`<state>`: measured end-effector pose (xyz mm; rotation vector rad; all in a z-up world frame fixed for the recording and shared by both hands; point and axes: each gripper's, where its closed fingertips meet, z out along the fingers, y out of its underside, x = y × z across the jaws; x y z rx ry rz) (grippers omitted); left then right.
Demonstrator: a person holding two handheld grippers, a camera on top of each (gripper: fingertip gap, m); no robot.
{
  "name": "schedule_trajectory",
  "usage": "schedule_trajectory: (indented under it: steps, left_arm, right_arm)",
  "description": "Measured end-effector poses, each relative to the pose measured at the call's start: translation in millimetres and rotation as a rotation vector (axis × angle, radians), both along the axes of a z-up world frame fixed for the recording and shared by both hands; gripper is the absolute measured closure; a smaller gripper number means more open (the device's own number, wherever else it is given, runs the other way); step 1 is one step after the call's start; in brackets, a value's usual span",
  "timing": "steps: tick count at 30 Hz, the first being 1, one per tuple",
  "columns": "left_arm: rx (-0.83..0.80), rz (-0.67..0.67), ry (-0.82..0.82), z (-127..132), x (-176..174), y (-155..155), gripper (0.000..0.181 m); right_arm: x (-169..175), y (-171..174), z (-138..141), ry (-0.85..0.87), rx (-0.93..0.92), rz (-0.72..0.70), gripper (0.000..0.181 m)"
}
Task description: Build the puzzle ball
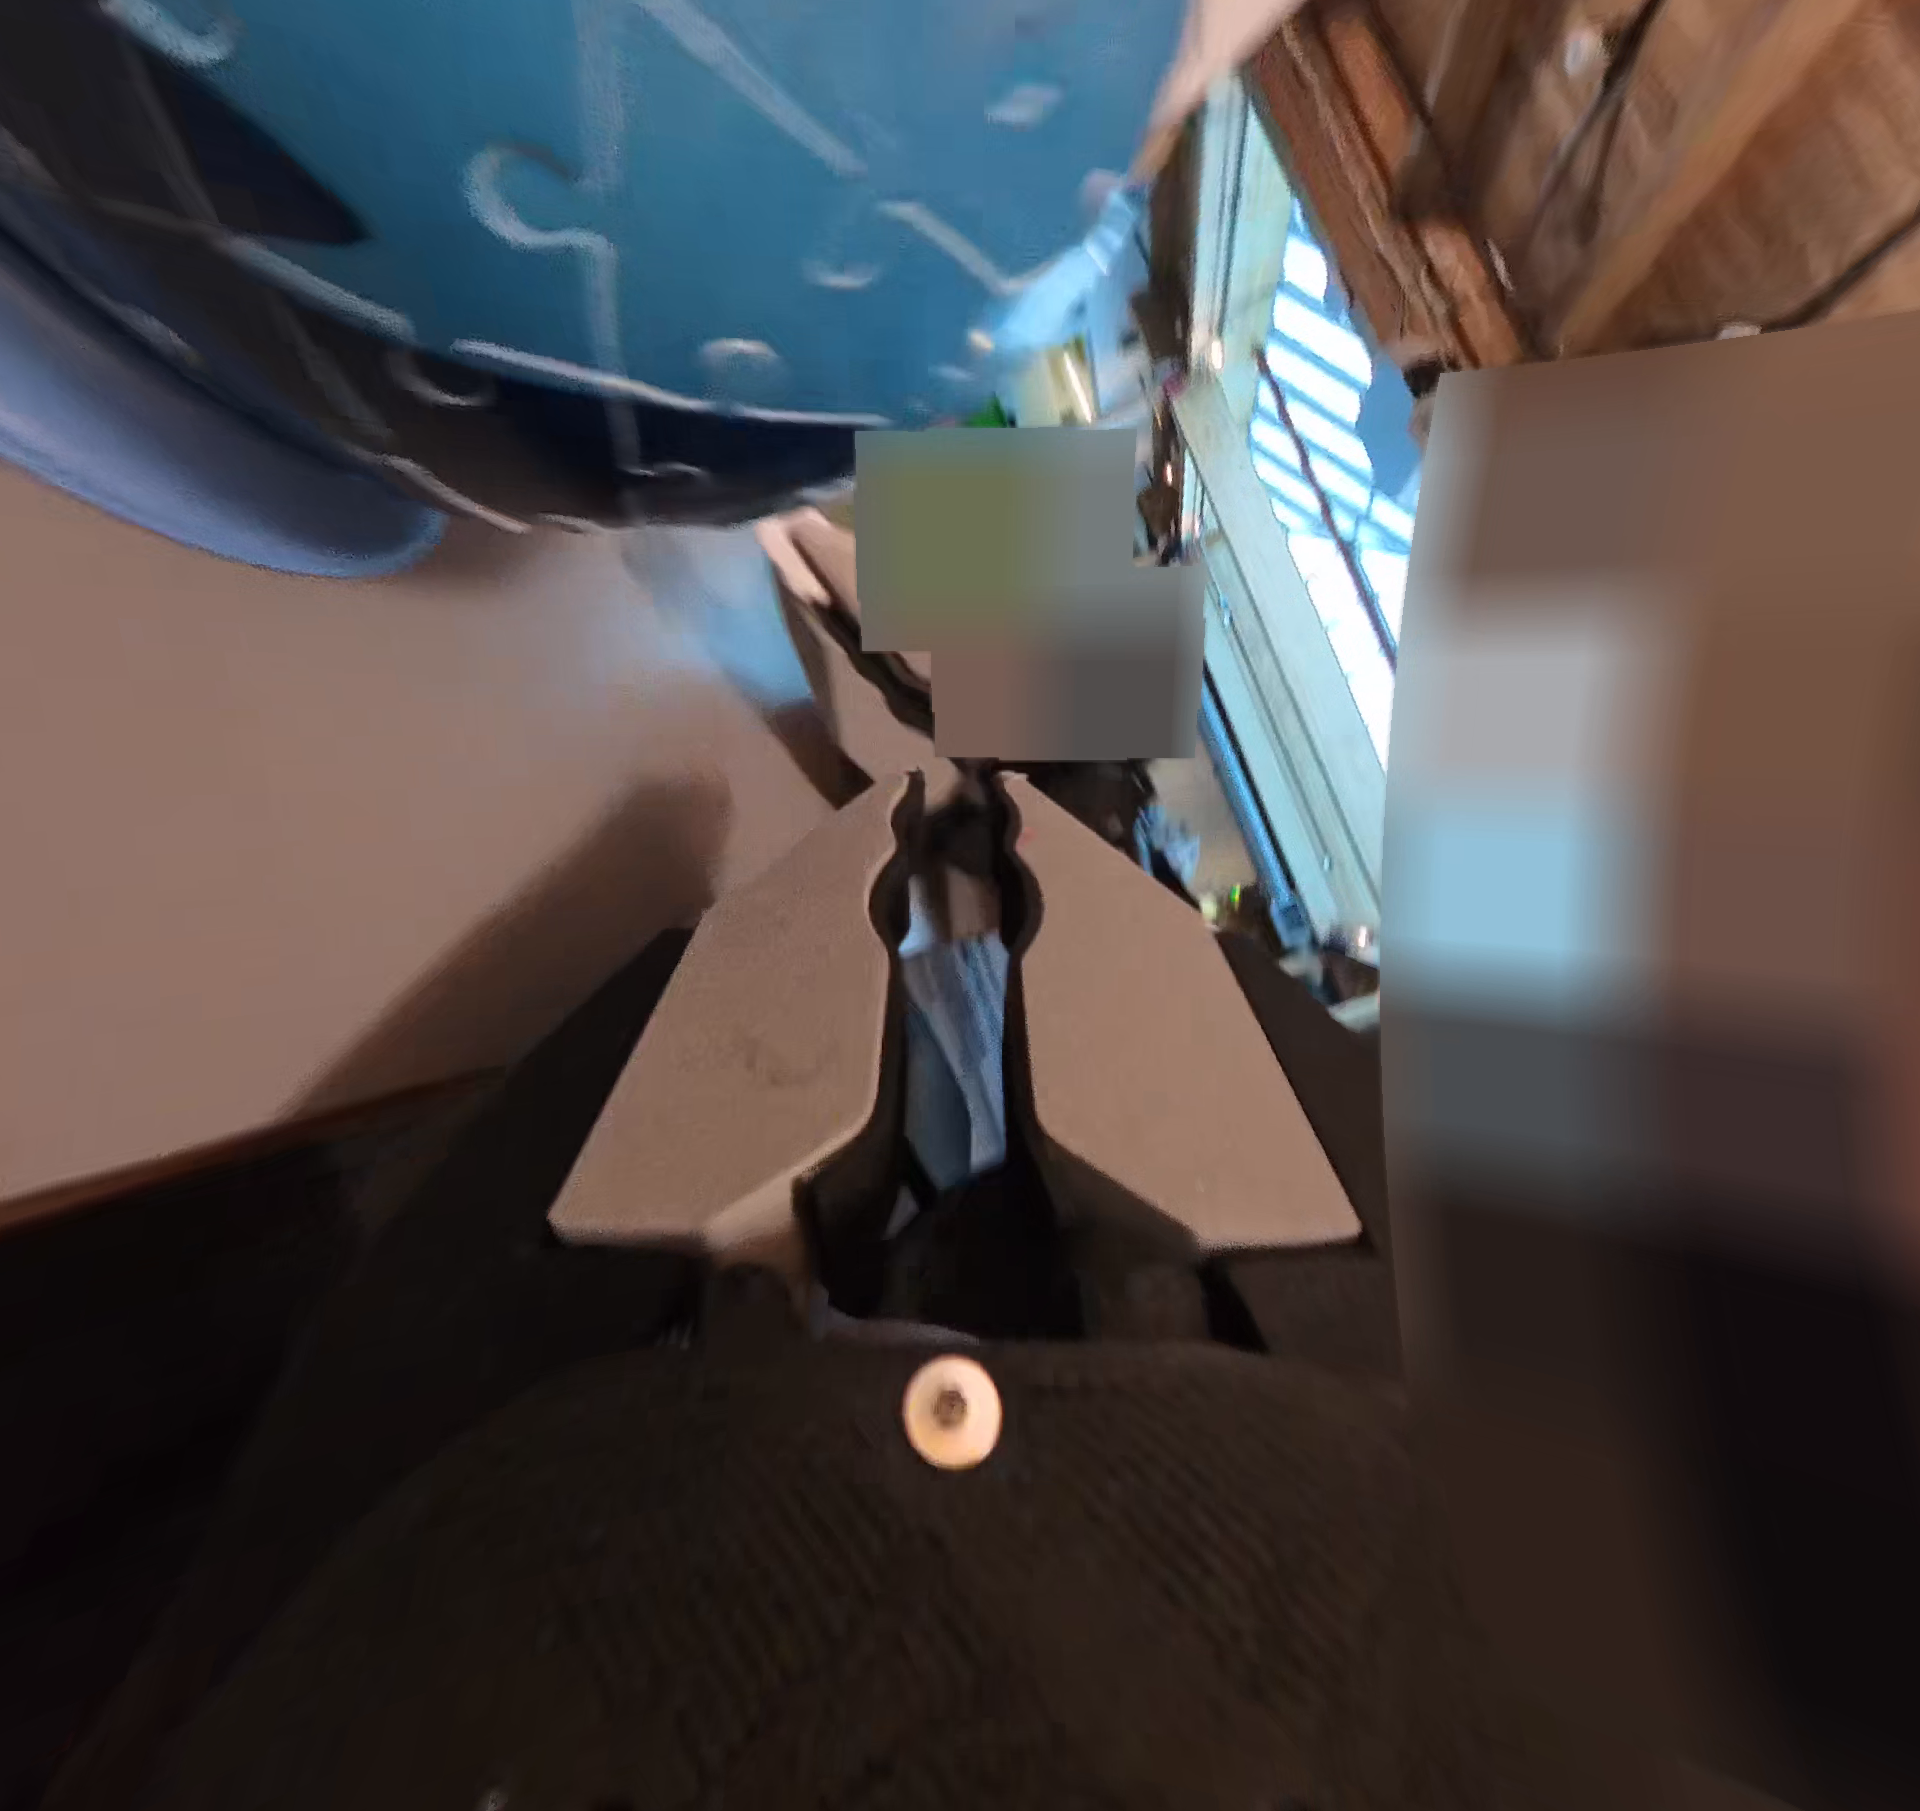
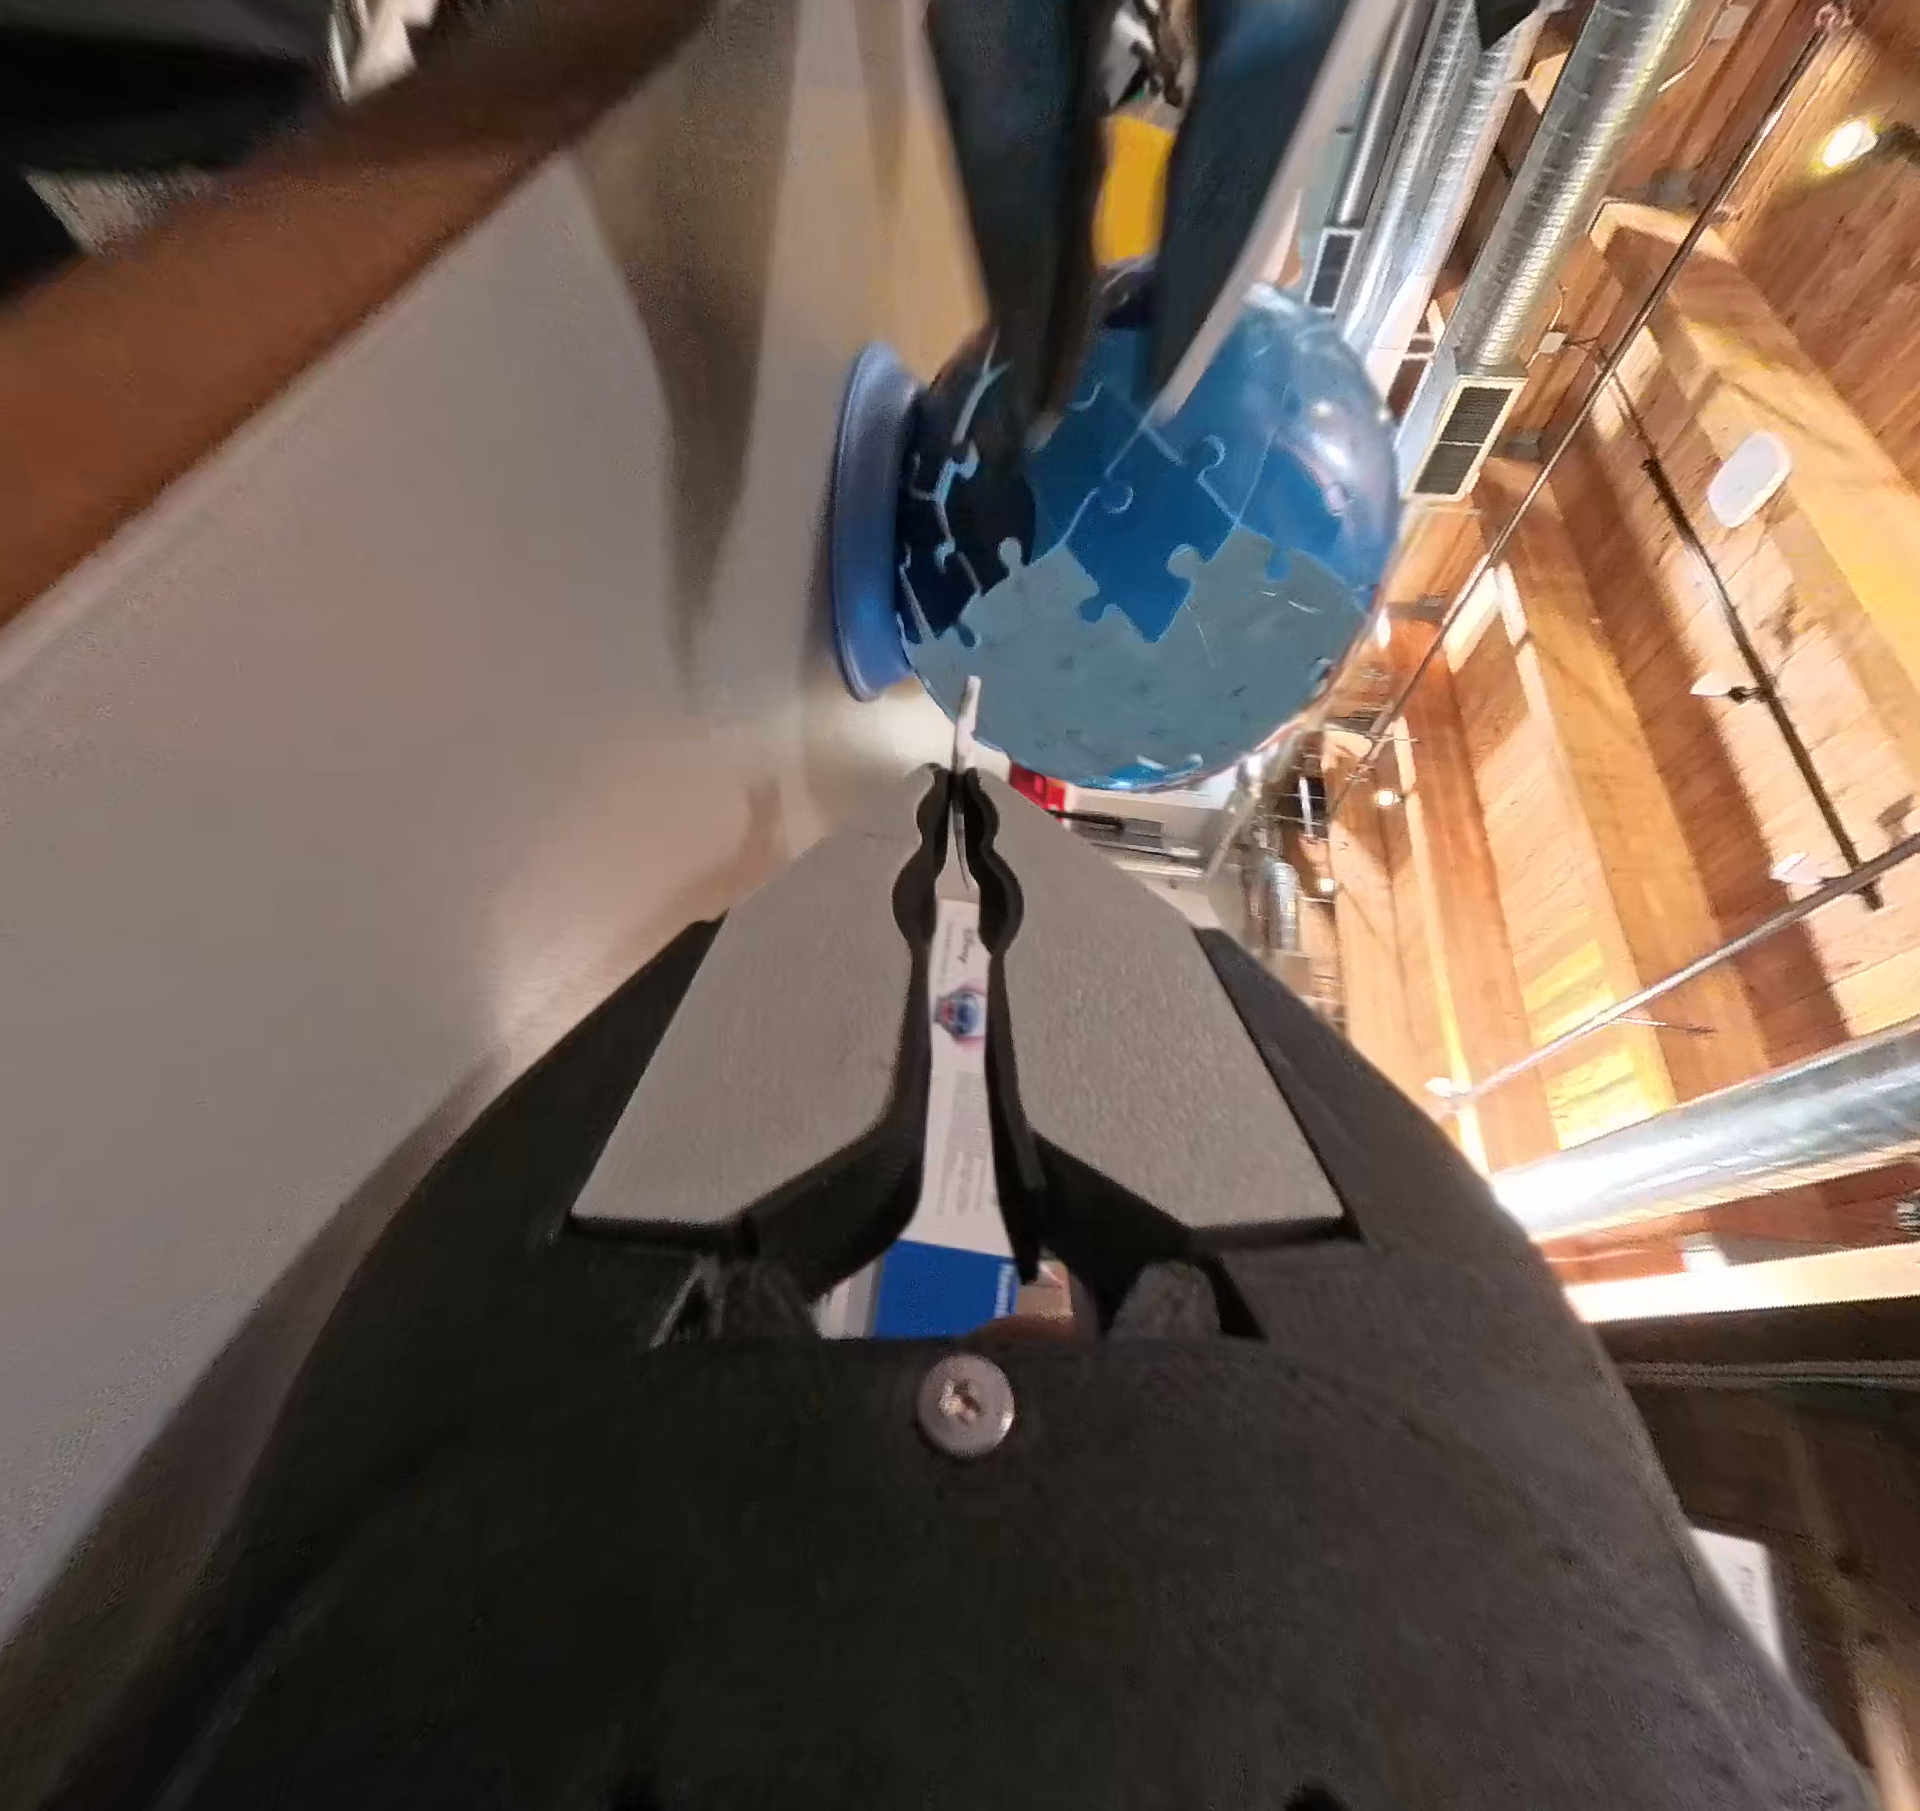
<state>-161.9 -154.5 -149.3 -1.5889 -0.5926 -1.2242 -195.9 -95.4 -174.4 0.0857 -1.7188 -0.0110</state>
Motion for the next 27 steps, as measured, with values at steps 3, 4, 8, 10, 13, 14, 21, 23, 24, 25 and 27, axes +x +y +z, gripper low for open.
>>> schedule_trajectory:
  steps: [3,4,8,10,13,14,21,23,24,25,27]
  left_arm:
    - [0.033,-0.112,0.160,26.0,-8.7,-33.3,0.161]
    - [0.048,-0.116,0.234,38.0,-22.0,-42.1,0.157]
    - [-0.033,-0.066,0.582,57.3,-100.3,-54.0,0.136]
    - [-0.061,-0.096,0.644,58.8,-121.7,-47.6,0.121]
    - [-0.078,-0.188,0.661,53.7,-126.8,-35.9,0.110]
    - [-0.098,-0.172,0.692,49.5,-133.3,-30.9,0.110]
    - [-0.073,-0.209,0.696,42.5,-136.7,-18.1,0.110]
    - [-0.084,-0.218,0.712,36.7,-136.7,-16.5,0.109]
    - [-0.082,-0.232,0.714,35.0,-134.9,-16.6,0.108]
    - [-0.070,-0.247,0.709,35.0,-132.3,-16.8,0.107]
    - [-0.017,-0.279,0.676,39.2,-125.2,-16.1,0.106]
  right_arm:
    - [-14.7,13.3,-2.4,-0.001,0.051,-0.024,0.181]
    - [-18.5,15.2,-3.7,-0.011,0.059,-0.019,0.181]
    - [-34.9,16.1,-9.9,-0.035,0.131,0.020,0.181]
    - [-43.6,16.7,-11.5,-0.034,0.164,0.032,0.181]
    - [-50.7,17.5,-10.4,-0.032,0.173,0.050,0.181]
    - [-51.2,17.1,-9.5,-0.029,0.174,0.058,0.181]
    - [-56.7,11.2,-10.3,-0.018,0.222,0.097,0.181]
    - [-58.9,12.4,-8.4,-0.009,0.224,0.089,0.181]
    - [-58.7,12.1,-8.5,-0.012,0.230,0.092,0.181]
    - [-58.2,11.5,-9.0,-0.016,0.236,0.093,0.181]
    - [-57.7,11.1,-11.7,-0.033,0.247,0.089,0.181]
